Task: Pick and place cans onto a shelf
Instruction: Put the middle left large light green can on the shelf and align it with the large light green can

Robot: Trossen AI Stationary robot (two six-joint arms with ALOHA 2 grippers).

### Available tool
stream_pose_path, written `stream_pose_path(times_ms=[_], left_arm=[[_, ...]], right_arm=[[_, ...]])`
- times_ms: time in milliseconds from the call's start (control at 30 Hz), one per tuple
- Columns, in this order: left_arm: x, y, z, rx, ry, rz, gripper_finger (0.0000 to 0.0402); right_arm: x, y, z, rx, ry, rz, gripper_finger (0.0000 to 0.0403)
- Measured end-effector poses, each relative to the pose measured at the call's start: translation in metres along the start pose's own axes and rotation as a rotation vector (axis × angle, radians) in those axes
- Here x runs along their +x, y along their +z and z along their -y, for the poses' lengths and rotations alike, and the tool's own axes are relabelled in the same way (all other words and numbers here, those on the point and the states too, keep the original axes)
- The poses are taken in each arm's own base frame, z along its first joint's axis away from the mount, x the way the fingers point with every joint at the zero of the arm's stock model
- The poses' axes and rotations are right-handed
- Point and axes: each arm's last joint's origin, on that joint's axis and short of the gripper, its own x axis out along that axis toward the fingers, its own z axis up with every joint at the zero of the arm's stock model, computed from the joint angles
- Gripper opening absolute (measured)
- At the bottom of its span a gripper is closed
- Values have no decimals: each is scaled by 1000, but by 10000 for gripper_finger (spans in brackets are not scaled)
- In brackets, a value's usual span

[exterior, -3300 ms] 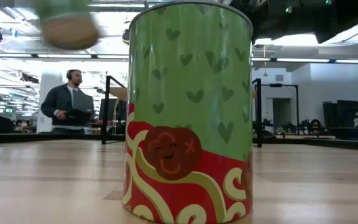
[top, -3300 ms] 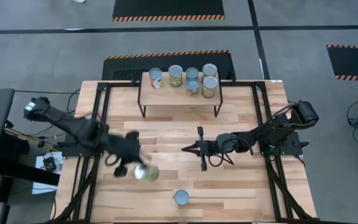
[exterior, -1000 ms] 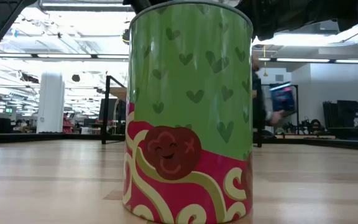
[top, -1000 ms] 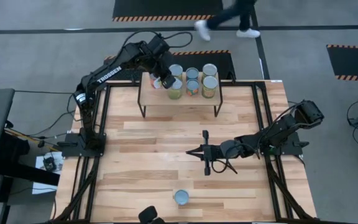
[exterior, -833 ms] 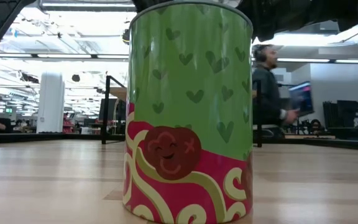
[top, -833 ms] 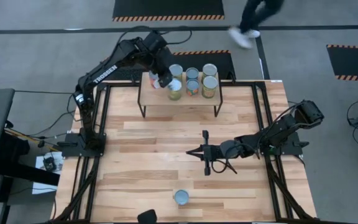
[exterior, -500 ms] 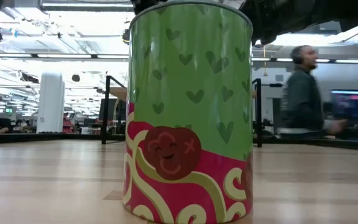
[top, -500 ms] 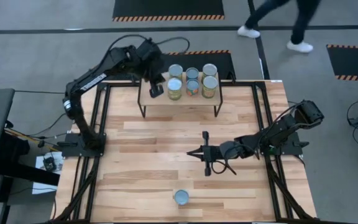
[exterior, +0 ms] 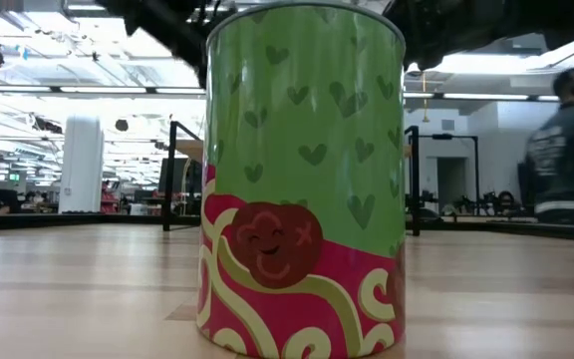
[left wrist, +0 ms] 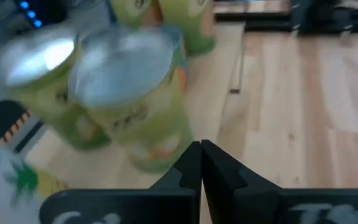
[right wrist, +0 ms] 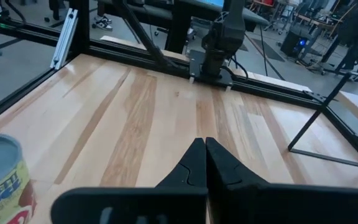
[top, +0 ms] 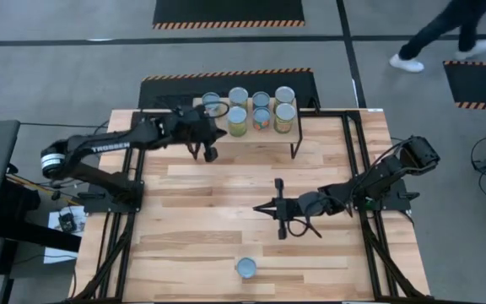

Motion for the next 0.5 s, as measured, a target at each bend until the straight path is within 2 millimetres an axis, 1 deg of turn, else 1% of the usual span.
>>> stream_pose_path(times_ms=[67,167,400,500], left_arm=[[7,-12,0,-12,21,6,0],[18,-19,0,-19,32,30,0],[47,-26,2,-48,29,50,0],[54,-30,3,-56,27,42,0]], right_arm=[[0,0,1,3,-3,4,6],[1,0,2,4,-8,5,6],[1,0,2,15,-8,4,6],[1,0,2,14,-7,3,6]])
